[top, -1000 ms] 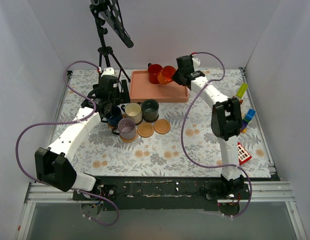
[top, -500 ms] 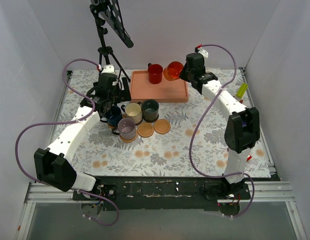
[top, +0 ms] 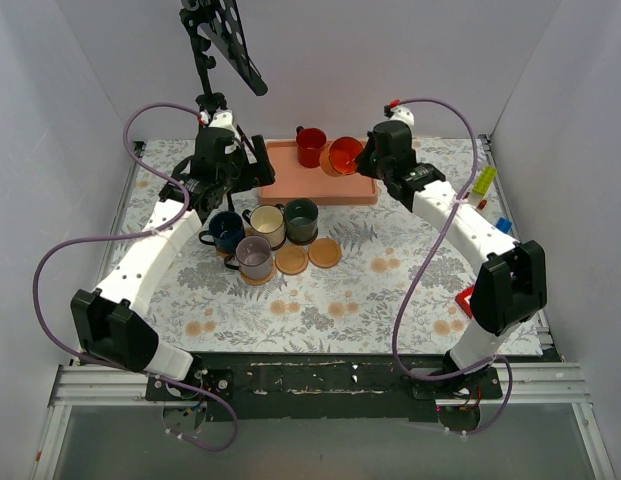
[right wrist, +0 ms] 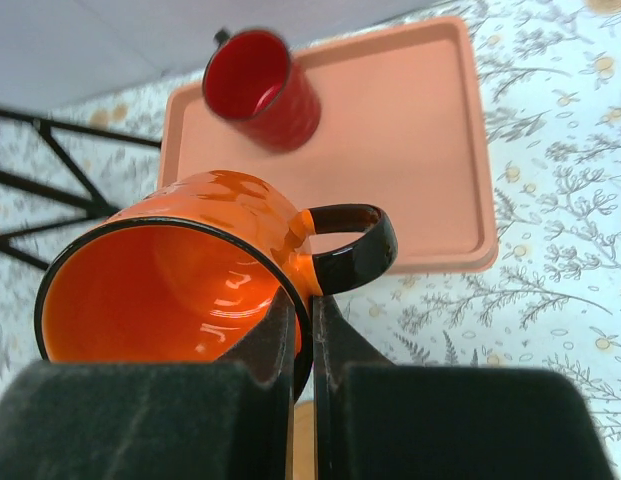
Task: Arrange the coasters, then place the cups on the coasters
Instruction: Pick up the cup from the tray.
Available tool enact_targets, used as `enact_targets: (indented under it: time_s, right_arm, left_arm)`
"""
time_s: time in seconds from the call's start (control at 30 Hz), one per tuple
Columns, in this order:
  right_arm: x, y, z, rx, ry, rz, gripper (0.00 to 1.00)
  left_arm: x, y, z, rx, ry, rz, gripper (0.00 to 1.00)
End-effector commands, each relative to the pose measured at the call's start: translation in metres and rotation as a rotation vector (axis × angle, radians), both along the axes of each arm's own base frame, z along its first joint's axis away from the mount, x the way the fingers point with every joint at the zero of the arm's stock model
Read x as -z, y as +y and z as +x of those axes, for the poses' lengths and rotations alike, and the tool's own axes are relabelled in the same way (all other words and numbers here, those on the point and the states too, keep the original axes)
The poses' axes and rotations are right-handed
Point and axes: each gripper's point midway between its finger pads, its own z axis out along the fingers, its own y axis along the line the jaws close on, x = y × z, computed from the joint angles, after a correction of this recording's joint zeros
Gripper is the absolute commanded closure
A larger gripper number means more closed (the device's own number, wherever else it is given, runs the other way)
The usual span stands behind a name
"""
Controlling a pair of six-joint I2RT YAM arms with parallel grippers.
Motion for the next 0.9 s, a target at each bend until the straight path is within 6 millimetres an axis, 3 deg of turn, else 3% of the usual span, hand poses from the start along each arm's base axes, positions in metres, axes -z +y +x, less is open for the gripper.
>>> enact_targets:
  time_s: [0.0,0.4,0.63,0.73,0.87]
  right_arm:
    - [-0.073,0.021,-0.027,-0.137,-0.217,0.026,0.99]
    - [-0.068,0.039,-0.101,-0.567,-0.295,-0.173,0.99]
    - [-0.058,0.053,-0.131,-0.807,-0.338,-0.262,0.99]
    - [-0.048,0.058,-0.138,-0.87,-0.33,-0.31,0.99]
    - [-0.034,0.067,-0.143,-0.942,-0.297,-0.38,0.99]
  left_arm:
    - [-0.032,-0.01,-0.021,0.056,-0.011,-0.096,0.02]
    - [-0.063,-0.067,-0.073,0.444,-0.028,-0.3,0.02]
    - [-0.069,-0.077,-0.092,0.528,-0.017,-0.354,0.02]
    - [-0.065,-0.086,-0.1,0.577,-0.004,-0.37,0.02]
    - [-0.045,-0.091,-0.107,0.595,0.045,-0.34,0.02]
